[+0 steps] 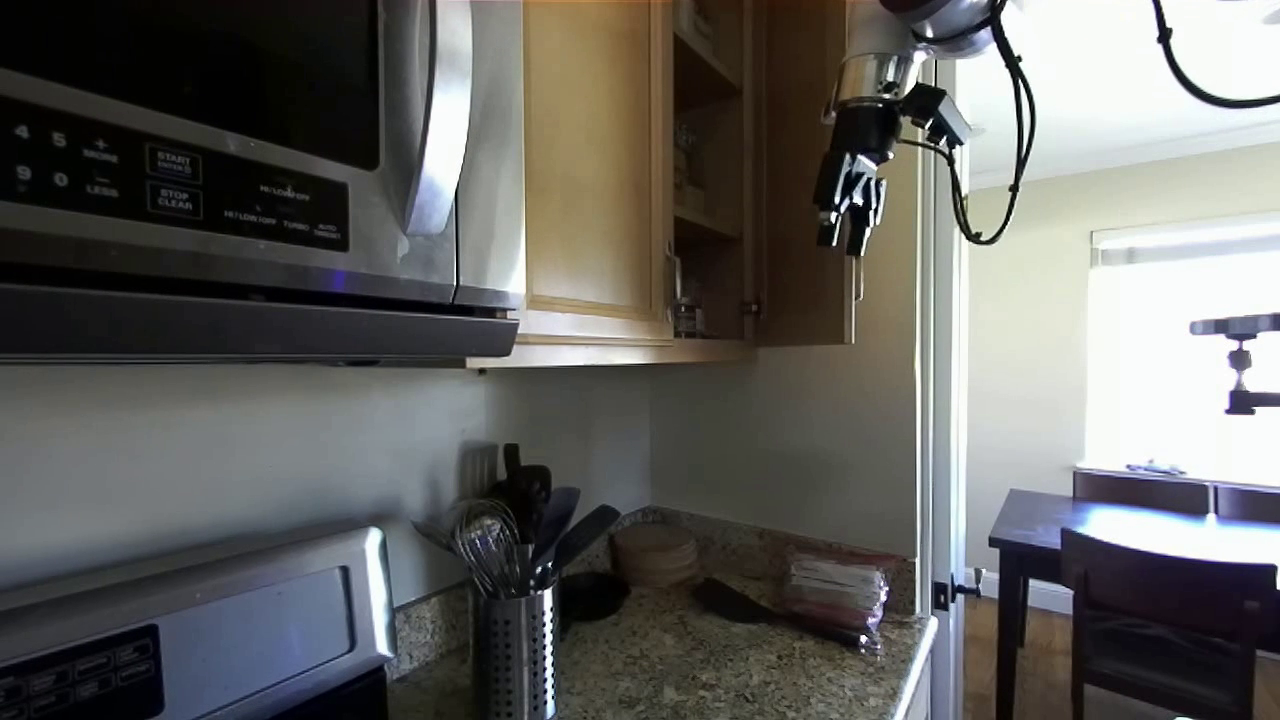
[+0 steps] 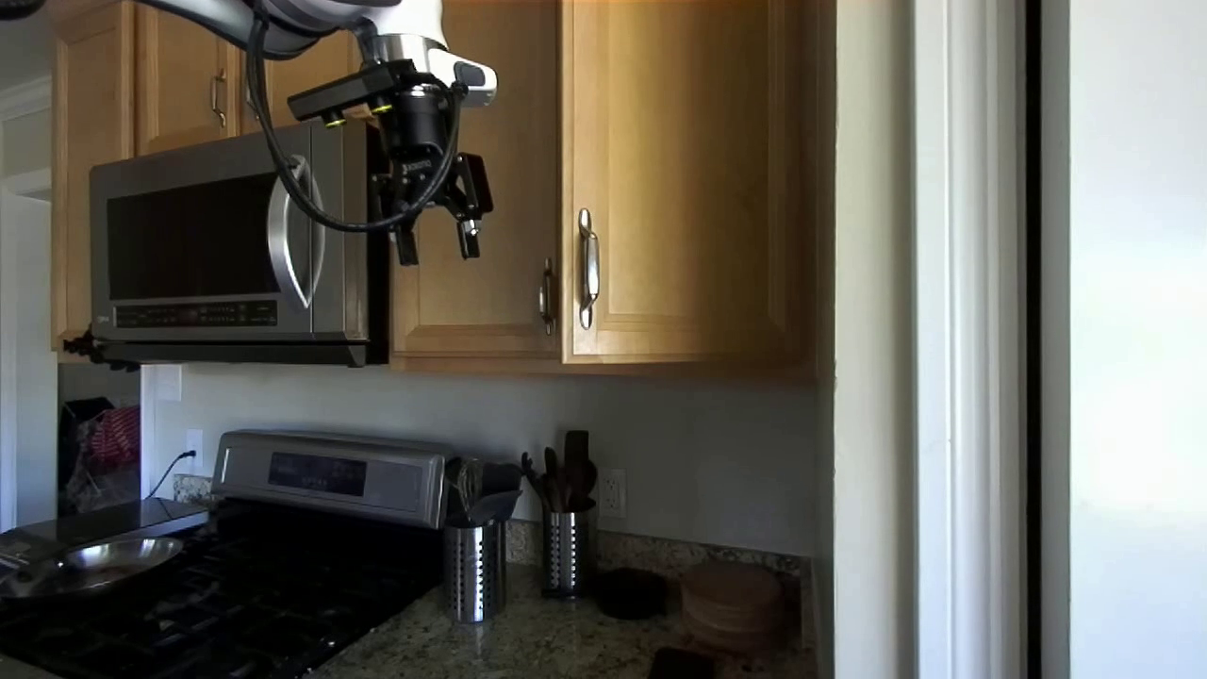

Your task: Open the top right cabinet door

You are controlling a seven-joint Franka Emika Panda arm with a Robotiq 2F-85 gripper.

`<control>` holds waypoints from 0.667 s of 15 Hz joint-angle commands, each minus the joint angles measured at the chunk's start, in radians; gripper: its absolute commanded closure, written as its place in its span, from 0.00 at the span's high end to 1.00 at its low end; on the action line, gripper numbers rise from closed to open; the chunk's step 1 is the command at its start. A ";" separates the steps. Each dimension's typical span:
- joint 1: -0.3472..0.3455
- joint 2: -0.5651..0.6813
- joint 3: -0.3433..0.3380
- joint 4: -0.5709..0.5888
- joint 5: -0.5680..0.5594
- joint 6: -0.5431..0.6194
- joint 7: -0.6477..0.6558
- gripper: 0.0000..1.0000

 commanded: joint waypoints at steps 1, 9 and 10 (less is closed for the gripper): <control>0.004 0.005 0.046 -0.023 -0.107 0.159 0.062 1.00; -0.026 0.112 0.056 -0.081 -0.322 0.480 0.208 0.74; -0.030 0.126 0.051 -0.082 -0.336 0.497 0.220 0.67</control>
